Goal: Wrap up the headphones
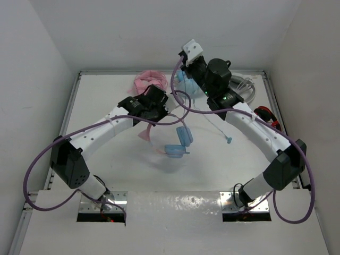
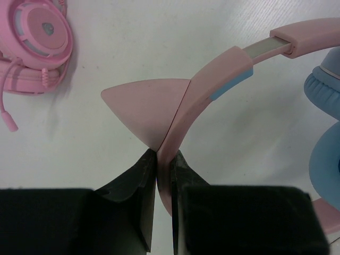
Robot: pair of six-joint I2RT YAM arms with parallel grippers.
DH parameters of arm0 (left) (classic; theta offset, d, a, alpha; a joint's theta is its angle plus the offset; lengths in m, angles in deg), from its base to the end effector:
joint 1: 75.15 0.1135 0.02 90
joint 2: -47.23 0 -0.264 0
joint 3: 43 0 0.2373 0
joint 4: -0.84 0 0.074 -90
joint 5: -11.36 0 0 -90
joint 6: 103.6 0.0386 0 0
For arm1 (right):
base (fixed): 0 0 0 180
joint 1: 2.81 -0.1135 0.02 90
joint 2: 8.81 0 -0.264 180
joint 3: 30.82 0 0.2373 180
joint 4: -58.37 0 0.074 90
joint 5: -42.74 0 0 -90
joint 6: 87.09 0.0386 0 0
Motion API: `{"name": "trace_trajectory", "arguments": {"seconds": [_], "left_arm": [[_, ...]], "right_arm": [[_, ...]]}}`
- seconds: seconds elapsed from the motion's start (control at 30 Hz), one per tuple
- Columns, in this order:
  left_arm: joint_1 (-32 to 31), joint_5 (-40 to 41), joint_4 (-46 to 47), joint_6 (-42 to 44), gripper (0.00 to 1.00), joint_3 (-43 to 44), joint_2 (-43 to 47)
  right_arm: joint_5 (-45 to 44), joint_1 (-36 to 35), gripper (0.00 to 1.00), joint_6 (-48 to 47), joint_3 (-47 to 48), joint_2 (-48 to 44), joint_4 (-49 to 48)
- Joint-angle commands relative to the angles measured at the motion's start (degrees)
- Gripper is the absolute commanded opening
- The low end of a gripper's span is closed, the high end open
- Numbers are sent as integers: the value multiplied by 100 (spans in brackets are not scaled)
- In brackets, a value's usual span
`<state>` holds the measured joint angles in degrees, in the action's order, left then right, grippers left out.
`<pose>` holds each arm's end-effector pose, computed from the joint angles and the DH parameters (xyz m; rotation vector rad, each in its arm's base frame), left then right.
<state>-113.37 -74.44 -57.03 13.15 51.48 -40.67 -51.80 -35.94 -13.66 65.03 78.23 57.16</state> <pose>0.2503 -0.1935 0.3167 1.2958 2.0942 0.0034 0.2961 0.1896 0.4331 -0.5273 1.2958 0.1851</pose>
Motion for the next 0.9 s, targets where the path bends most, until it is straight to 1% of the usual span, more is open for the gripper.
{"name": "trace_trajectory", "arguments": {"seconds": [0.0, 0.1, 0.2, 0.3, 0.37, 0.4, 0.43, 0.5, 0.53, 0.6, 0.73, 0.8, 0.87], "left_arm": [[-89, -51, 437, -125, 0, 252, -69], [-116, -279, 552, -161, 0, 331, -105], [-168, -719, 508, -91, 0, 384, -87], [-309, -1026, 438, -38, 0, 428, 27], [-441, -1246, 324, 15, 0, 567, 149], [-467, -1282, 123, 24, 0, 682, 176], [-467, -1413, 17, 15, 0, 813, 220], [-467, -1519, -186, -20, 0, 1139, 361], [-467, -1641, -204, -37, 0, 1201, 431], [-467, -1747, -204, -133, 0, 1289, 624], [-459, -1748, -222, -266, 0, 1333, 809], [-467, -1748, -248, -240, 0, 1333, 801], [-467, -1739, -239, -248, 0, 1324, 766]], "right_arm": [[-232, -1, 0, 189, 273, 58, 215], [-276, -1, 0, 401, 299, 14, 232], [-513, 8, 0, 445, 351, 75, 136], [-610, 95, 0, 559, 658, 365, 355], [-636, 183, 0, 848, 913, 663, 574], [-619, 305, 0, 1006, 984, 769, 645], [-584, 376, 0, 1321, 1037, 866, 706], [-181, 622, 0, 1656, 1143, 1138, 865], [12, 693, 0, 2032, 1134, 1218, 891], [259, 790, 0, 2219, 1099, 1385, 970], [278, 807, 0, 2369, 792, 1394, 839], [348, 816, 0, 2448, 817, 1464, 882], [383, 816, 0, 2493, 1063, 1578, 1093]]}}
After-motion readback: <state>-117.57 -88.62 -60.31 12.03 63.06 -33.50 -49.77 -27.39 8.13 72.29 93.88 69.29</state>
